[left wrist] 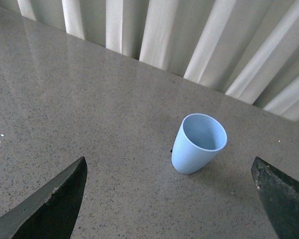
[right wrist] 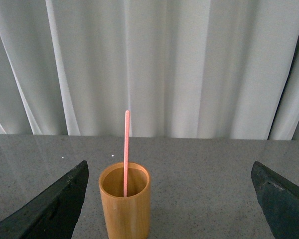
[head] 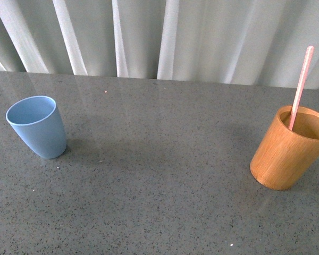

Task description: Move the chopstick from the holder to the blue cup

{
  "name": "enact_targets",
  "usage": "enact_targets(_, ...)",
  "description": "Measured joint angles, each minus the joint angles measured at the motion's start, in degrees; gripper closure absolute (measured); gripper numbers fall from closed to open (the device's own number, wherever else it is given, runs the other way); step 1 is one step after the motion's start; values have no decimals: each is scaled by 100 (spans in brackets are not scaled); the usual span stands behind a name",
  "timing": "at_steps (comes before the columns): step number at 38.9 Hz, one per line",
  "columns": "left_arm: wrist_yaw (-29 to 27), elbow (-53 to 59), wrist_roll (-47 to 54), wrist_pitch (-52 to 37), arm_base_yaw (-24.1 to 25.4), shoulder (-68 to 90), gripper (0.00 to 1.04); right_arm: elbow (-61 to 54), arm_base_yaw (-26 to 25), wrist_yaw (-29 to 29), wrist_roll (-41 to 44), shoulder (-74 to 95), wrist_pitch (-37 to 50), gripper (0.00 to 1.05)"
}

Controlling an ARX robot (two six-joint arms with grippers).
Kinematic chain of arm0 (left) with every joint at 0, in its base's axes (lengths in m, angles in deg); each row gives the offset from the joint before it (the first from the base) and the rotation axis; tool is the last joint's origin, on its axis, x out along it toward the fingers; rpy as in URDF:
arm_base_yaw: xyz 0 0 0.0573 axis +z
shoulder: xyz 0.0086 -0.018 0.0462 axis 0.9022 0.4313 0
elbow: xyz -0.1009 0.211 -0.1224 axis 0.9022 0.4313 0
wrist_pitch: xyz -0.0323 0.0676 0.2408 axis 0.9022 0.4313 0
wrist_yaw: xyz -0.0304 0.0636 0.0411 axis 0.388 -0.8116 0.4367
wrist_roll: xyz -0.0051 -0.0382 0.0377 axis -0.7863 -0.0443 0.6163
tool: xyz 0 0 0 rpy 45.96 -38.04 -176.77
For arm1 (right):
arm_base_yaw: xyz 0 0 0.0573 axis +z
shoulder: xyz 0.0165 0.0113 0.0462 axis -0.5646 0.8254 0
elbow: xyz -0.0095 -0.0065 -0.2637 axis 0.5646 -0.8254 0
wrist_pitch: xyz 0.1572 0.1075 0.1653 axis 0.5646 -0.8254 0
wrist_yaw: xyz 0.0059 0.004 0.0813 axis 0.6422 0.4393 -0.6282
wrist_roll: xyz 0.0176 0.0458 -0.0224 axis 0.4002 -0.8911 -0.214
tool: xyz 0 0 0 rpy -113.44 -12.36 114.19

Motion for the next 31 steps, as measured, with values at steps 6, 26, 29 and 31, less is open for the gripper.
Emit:
enact_targets(6, 634, -1373, 529, 199, 426, 2798, 7, 0, 0, 0, 0, 0, 0, 10)
enact_targets(26, 828, -4358, 833, 1237, -72, 6804, 7, 0, 0, -2, 0, 0, 0, 10)
enact_targets(29, 754, -4485, 844, 1222, -125, 7123, 7, 0, 0, -2, 0, 0, 0, 10)
enact_targets(31, 717, -4568, 852, 1215, -146, 7274, 7, 0, 0, -2, 0, 0, 0, 10)
